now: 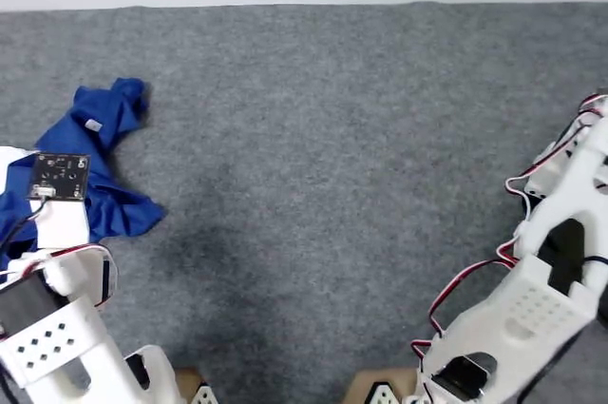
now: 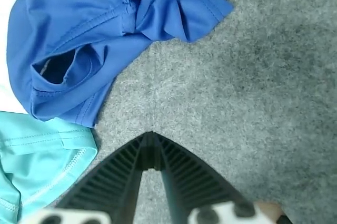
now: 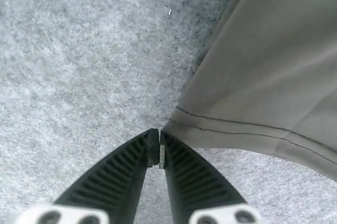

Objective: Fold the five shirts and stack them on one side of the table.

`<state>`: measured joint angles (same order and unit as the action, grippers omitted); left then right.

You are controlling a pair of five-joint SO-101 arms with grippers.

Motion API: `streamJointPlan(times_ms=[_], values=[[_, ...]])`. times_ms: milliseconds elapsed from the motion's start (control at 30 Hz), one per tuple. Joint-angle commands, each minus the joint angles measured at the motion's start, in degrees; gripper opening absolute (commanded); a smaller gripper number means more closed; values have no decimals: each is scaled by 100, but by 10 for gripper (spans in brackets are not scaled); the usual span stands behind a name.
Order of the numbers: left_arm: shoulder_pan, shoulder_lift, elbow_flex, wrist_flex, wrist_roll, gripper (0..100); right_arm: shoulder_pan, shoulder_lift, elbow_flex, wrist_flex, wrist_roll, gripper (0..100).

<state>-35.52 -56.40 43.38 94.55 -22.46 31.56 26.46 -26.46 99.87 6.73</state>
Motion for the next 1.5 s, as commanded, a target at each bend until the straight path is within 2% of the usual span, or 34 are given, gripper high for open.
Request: streamJointPlan(times_ms=[0, 567, 833, 1000, 1233, 1467], values=[[9, -62, -48, -105, -26, 3, -101, -233, -35, 154, 53, 9], [18, -62, -48, -580, -18, 3, -831, -312, -53, 259, 35, 9], [18, -62, -48, -589, -18, 3, -1130, -2334, 97, 268, 44, 9], [18, -62, -40, -589, -18, 3, -1473, -3758, 1327, 268, 62, 9], [9, -62, -127, -554, 0, 3, -1543, -5534, 4000, 259, 62, 9], [-9, -9, -857, -308, -9, 4, -1007, -7257, 5943, -31, 70, 9]])
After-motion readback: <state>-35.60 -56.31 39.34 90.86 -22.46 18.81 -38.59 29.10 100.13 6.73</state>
